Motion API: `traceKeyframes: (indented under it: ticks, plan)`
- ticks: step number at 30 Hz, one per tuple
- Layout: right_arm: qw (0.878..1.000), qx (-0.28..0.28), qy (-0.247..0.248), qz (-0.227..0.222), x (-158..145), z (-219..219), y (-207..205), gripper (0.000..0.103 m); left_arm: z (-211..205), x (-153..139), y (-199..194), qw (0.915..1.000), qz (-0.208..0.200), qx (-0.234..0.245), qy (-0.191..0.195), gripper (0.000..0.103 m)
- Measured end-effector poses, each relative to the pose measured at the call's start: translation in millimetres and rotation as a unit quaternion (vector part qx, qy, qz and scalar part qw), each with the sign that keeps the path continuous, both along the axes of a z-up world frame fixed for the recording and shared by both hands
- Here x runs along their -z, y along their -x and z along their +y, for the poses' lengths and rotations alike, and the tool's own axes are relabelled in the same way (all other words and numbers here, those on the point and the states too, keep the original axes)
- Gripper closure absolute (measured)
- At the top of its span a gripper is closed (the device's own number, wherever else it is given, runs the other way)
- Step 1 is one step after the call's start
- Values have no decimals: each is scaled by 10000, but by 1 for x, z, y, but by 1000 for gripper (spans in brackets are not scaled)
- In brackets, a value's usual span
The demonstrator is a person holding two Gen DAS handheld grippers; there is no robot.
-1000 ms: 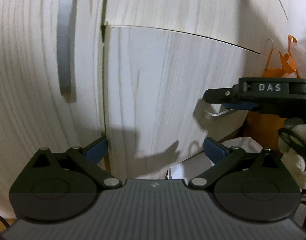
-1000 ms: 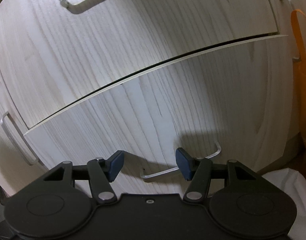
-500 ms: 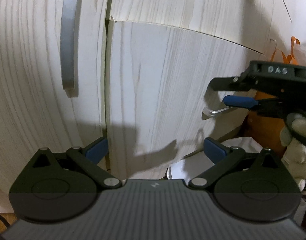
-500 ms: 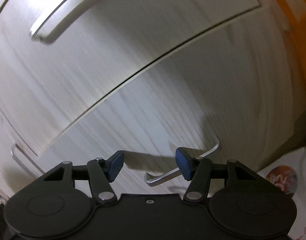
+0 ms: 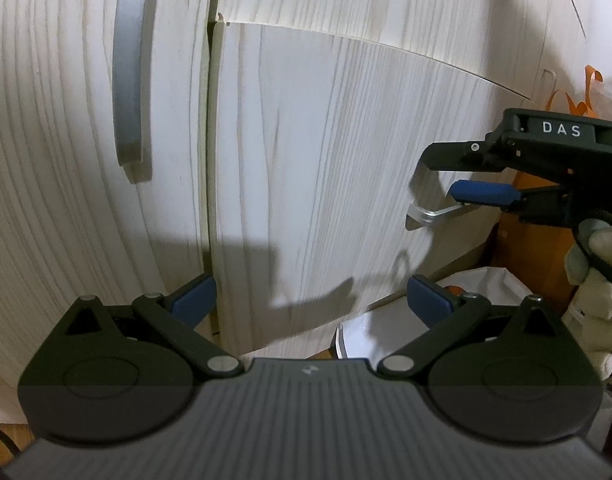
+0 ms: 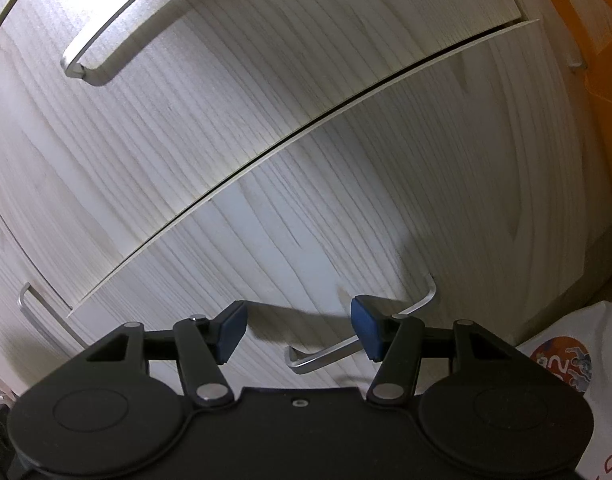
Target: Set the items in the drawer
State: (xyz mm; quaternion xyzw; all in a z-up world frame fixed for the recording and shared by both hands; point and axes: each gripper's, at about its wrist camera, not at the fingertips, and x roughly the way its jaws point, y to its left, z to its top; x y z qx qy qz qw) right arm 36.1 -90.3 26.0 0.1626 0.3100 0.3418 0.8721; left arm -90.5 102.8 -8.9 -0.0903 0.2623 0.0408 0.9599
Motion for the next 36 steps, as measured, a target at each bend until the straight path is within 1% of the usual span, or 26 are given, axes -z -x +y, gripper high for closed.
traceKeyframes:
  ticks: [5, 10, 12, 17, 24, 29, 33, 36]
  plan:
    - [10000, -14, -23, 10, -1, -8, 3, 41, 9, -7, 5, 9992, -289, -252, 130, 0]
    - [10000, -17, -27, -3, -3, -16, 8, 41, 14, -8, 5, 9989, -263, -303, 246, 0]
    - [10000, -17, -28, -2, -4, -20, 10, 41, 13, -7, 4, 9990, -236, -300, 231, 0]
    - [9996, 33, -257, 113, -3, -34, 12, 41, 9, -4, 2, 9994, -183, -228, 209, 0]
    - [9996, 46, -273, 107, -6, -49, 20, 41, 8, -2, 2, 9994, -150, -228, 229, 0]
    - [9993, 104, -345, 95, -6, -61, 27, 41, 12, -5, 5, 9986, -279, -285, 341, 0]
    - [9993, 105, -349, 87, -8, -70, 31, 41, 13, -5, 7, 9985, -282, -283, 377, 0]
    - [9984, 122, -518, 176, -7, -82, 32, 42, 13, -6, 8, 9982, -296, -295, 442, 0]
